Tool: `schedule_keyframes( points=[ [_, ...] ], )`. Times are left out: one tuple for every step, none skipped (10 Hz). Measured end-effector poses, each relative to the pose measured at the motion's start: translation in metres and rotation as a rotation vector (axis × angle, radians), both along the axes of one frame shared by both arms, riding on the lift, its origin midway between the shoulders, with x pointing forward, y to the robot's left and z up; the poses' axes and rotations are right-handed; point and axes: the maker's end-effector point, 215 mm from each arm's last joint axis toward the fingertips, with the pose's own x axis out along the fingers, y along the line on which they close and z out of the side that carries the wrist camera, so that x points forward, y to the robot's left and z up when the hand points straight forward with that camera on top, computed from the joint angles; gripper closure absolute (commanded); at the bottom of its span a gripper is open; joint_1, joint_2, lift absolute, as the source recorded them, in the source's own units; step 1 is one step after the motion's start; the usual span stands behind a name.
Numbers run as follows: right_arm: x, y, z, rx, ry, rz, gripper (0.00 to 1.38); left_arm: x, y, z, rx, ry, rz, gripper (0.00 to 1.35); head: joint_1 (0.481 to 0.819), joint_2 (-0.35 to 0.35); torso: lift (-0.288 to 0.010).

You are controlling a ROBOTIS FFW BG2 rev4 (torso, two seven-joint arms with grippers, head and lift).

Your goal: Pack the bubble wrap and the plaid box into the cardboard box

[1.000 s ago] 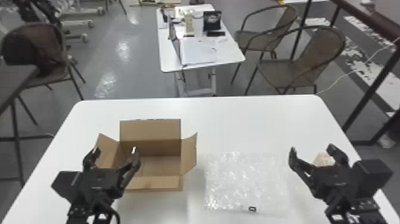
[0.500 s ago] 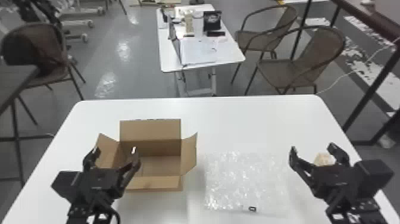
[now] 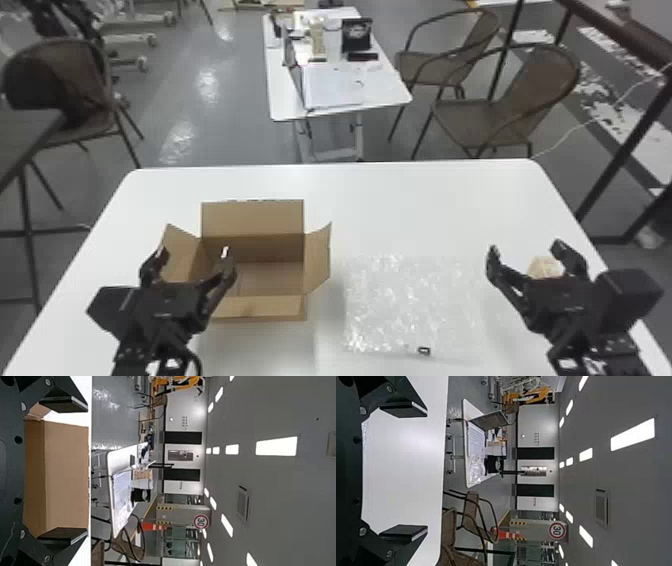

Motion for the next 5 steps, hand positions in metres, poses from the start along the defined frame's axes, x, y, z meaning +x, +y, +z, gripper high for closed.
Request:
schedule_keyframes(
  points=[
    [0.0,0.0,0.0,0.002,0.001,0.0,0.25,0.0,0.003,-0.002,-0.002,0.007,0.004,0.2,0.695,0.058,-0.018],
    [0.0,0.0,-0.001,0.006,0.002,0.0,0.25,0.001,0.009,-0.004,-0.006,0.015,0.015,0.2,0.695,0.065,-0.018],
    [0.0,0.0,-0.002,0.008,0.003,0.0,0.25,0.001,0.018,-0.004,-0.01,0.02,0.031,0.2,0.695,0.076,-0.018],
    [0.0,0.0,-0.002,0.009,0.003,0.0,0.25,0.002,0.031,-0.006,-0.029,0.028,0.052,0.2,0.695,0.084,-0.018],
    [0.001,0.001,-0.002,0.01,0.003,0.001,0.25,0.002,0.043,-0.01,-0.067,0.043,0.07,0.2,0.695,0.102,-0.018]
  ],
)
